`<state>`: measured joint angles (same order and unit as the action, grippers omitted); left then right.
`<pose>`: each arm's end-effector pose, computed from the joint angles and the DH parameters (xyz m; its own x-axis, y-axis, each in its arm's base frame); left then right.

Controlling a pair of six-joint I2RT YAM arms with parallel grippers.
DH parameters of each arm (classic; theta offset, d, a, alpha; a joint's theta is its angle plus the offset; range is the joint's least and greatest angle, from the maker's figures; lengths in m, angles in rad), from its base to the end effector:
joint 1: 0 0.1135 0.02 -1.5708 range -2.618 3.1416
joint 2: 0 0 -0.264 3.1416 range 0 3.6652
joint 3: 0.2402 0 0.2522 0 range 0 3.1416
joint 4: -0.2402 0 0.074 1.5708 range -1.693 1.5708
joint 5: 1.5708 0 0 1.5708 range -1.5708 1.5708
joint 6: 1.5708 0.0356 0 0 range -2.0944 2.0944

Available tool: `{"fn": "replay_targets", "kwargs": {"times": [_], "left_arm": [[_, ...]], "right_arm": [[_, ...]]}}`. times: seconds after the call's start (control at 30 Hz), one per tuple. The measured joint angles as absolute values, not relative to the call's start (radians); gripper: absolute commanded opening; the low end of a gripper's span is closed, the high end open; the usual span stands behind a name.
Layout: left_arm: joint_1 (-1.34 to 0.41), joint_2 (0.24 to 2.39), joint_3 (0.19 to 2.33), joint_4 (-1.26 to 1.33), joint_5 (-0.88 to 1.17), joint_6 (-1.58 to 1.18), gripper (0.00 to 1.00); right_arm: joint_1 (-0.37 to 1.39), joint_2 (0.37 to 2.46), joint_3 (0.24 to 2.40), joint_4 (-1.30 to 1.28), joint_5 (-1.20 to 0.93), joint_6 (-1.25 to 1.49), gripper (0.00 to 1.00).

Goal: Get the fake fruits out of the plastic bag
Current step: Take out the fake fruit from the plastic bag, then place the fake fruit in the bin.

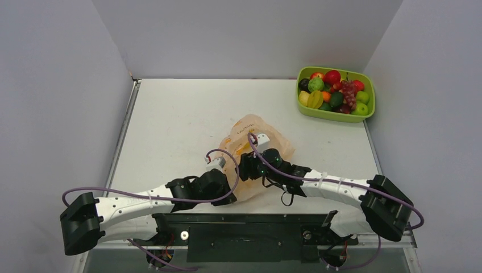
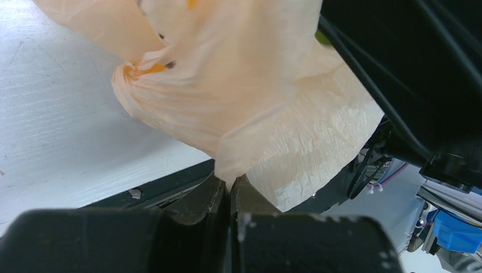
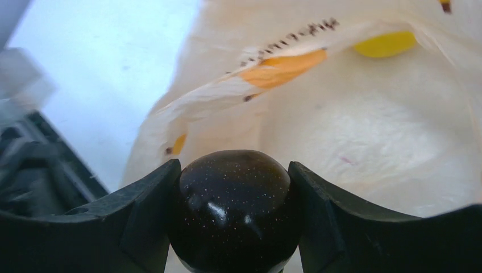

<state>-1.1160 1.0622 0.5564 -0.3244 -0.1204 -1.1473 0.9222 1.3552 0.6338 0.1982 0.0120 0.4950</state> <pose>0.0955 -0.1855 0.1972 -0.9138 -0.1915 -0.3581 0.0563 0.8136 -0.5787 0.1707 0.2245 0.1999 -0.6412 -0.0595 -0.7651 -0.5523 0.7280 0.4062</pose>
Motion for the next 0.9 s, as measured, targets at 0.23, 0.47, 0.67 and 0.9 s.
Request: {"fn": "replay_targets", "kwargs": {"times": [0.23,0.47,0.67,0.9], "left_arm": [[-1.114,1.065,0.535,-0.300,-0.120,-1.146,0.00],[-1.109,1.064,0.519,-0.296,-0.120,-1.143,0.00],[-1.105,1.063,0.519,-0.295,-0.119,-1.141,0.00],[-1.104,1.065,0.519,-0.295,-0.110,-1.140,0.00]], "right_arm": [[0.944,1.114,0.630,0.141,-0.049,0.510,0.00],[0.934,0.942,0.705,-0.027,0.086,0.451,0.00],[0.757,0.912,0.795,-0.095,0.244,0.422,0.00],[0.523,1.033,0.896,-0.102,0.373,0.427,0.00]]}}
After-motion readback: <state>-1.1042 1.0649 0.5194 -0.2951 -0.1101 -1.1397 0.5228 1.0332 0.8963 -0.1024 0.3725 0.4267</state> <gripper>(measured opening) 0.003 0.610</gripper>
